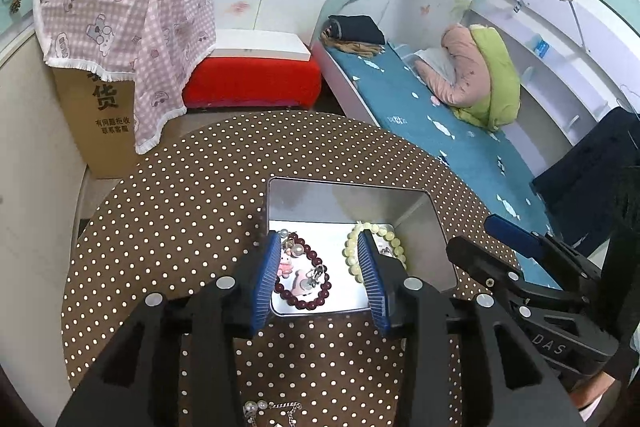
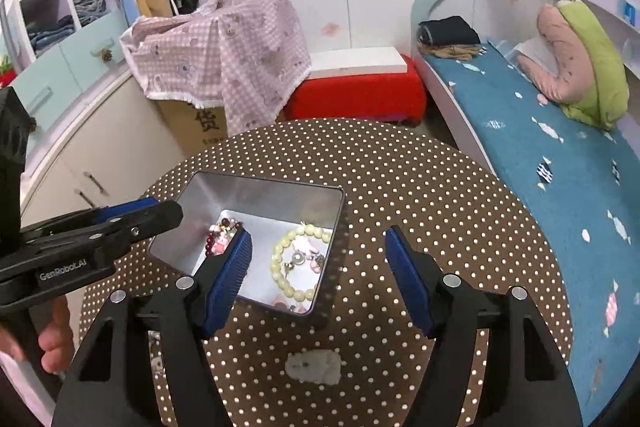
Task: Organize jewelry
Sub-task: 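Open both tools and withdraw them from the box toward the jade pendant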
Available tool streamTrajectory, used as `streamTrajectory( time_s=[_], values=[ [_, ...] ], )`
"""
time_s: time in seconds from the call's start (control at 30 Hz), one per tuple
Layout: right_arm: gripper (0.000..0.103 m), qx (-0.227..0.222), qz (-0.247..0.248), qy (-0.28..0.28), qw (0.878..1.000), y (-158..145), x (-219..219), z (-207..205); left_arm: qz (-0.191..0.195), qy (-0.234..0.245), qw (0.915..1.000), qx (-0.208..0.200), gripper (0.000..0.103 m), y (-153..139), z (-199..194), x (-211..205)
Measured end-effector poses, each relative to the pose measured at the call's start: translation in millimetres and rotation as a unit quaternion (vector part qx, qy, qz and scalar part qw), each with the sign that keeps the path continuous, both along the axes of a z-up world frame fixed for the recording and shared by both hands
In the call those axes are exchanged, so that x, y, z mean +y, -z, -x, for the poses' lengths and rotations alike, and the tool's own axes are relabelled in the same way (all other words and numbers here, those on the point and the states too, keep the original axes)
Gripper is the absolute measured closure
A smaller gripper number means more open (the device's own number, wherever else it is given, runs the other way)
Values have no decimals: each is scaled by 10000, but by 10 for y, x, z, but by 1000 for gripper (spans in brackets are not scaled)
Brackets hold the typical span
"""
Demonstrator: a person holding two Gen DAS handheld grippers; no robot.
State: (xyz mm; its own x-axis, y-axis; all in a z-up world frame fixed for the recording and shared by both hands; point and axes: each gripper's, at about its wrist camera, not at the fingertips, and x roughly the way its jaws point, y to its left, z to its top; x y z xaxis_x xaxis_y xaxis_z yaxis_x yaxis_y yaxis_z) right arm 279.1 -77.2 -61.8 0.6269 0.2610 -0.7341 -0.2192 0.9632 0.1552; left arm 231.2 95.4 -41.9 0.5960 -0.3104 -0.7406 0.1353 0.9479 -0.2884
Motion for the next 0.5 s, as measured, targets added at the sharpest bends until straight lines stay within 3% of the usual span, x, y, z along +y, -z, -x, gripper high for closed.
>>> streamTrajectory(
  time_s=[0.4,0.5],
  values=[
    [36,21,3,53,10000,-36,-88,198,-93,-16,10000,0,65,-35,201,-40],
    [31,7,11,73,10000,-47,-118,303,-136,-39,9999,-19,63,-60,280,-37]
  ],
)
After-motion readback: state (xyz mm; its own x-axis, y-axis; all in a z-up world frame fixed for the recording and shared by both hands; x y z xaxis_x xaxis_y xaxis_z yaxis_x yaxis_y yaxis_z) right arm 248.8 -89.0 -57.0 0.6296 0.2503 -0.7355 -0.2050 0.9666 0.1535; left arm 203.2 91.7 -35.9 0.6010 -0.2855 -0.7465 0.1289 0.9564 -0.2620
